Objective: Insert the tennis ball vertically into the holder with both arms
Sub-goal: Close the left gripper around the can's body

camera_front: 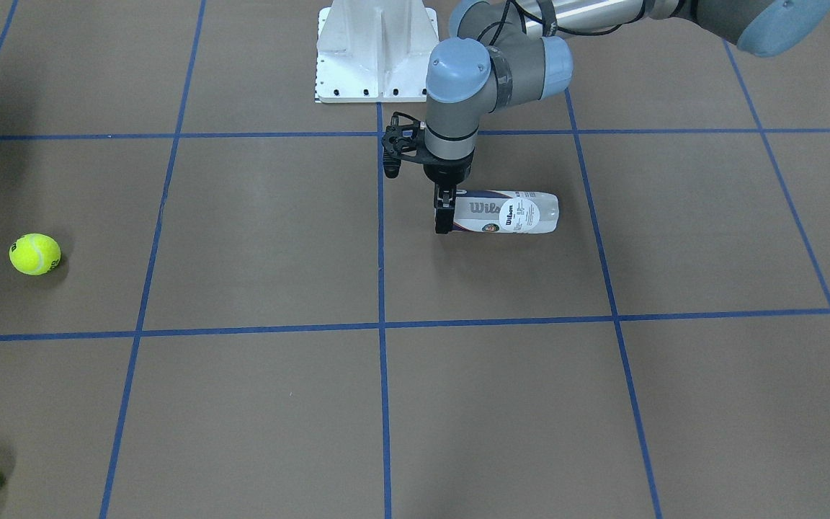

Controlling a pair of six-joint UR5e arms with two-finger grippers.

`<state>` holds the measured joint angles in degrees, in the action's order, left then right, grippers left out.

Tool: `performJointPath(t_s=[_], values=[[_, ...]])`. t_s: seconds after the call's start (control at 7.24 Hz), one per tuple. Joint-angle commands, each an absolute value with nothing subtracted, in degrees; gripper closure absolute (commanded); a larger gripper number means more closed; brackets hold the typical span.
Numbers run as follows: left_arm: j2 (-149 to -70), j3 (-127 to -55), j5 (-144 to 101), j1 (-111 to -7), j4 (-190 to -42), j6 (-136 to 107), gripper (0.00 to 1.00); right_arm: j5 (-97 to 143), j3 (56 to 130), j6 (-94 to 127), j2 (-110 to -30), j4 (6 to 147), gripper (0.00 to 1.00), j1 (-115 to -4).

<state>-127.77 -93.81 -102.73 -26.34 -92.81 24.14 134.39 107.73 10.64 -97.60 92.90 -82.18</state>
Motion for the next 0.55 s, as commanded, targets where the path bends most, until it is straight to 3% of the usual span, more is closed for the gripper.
performJointPath(t_s=[0.0,0.41], values=[[-128.0,-92.0,-102.7,-26.3,-95.7,23.6,0.0,134.4,107.8,10.6,-97.6,92.9,0.01,-82.2],[-127.8,-91.6,-102.7,-26.1,-95.8,23.7,0.01,134.4,107.8,10.6,-97.6,92.9,0.01,-82.2]])
